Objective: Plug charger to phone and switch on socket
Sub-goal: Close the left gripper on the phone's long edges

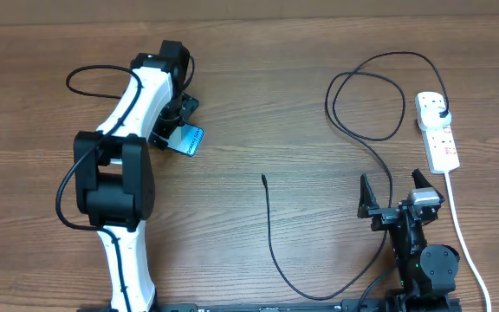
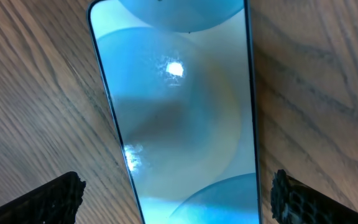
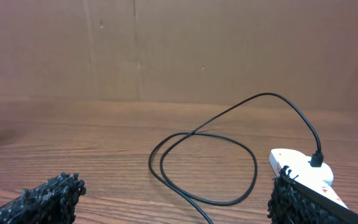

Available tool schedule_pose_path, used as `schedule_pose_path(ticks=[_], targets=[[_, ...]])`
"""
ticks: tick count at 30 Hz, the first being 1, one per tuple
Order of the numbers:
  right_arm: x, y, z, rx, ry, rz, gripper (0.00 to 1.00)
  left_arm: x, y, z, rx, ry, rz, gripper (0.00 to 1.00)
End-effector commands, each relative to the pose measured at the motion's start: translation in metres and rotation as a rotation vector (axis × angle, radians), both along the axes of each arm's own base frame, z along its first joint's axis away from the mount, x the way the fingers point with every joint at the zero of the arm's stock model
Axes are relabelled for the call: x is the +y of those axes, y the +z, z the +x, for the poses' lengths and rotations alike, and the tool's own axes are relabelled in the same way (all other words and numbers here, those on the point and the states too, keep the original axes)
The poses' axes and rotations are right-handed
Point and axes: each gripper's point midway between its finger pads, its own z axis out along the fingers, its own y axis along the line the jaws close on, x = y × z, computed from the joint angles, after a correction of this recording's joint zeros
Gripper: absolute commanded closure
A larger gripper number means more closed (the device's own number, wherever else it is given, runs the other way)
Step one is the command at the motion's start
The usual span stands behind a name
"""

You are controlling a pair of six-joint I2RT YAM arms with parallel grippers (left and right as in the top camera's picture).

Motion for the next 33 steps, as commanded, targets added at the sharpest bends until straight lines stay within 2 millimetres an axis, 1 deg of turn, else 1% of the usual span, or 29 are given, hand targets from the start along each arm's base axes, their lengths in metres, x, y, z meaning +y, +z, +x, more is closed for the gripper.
schedule_pose_path(ticks=[1,8,17,29,33], targets=[[-0.0024,-0.0017,0.0003,-0.004,-0.013,0.003,0.00,-0.0045,0.0001,0.0051,-0.016,0.036,-0.007,0.00],[-0.0024,-0.0017,0.0003,-0.004,-0.013,0.003,0.00,-0.0045,-0.0010,0.0046,-0.021,0.080,-0.008,0.00],[-0.0024,-0.0017,0.0003,-0.004,-0.013,0.003,0.00,-0.0074,-0.0015,0.0041,-0.017,0.081,-0.029,0.00],[-0.0024,-0.0017,0.0003,-0.004,-0.013,0.003,0.00,-0.0045,-0.0016,0.0032,-0.012,0.087,-0.029,0.00],[-0.0024,-0.0017,0.0003,-0.004,-0.013,0.003,0.00,-0.0050,-0.0017,0.0066,-0.025,0.089,-0.035,0.00]])
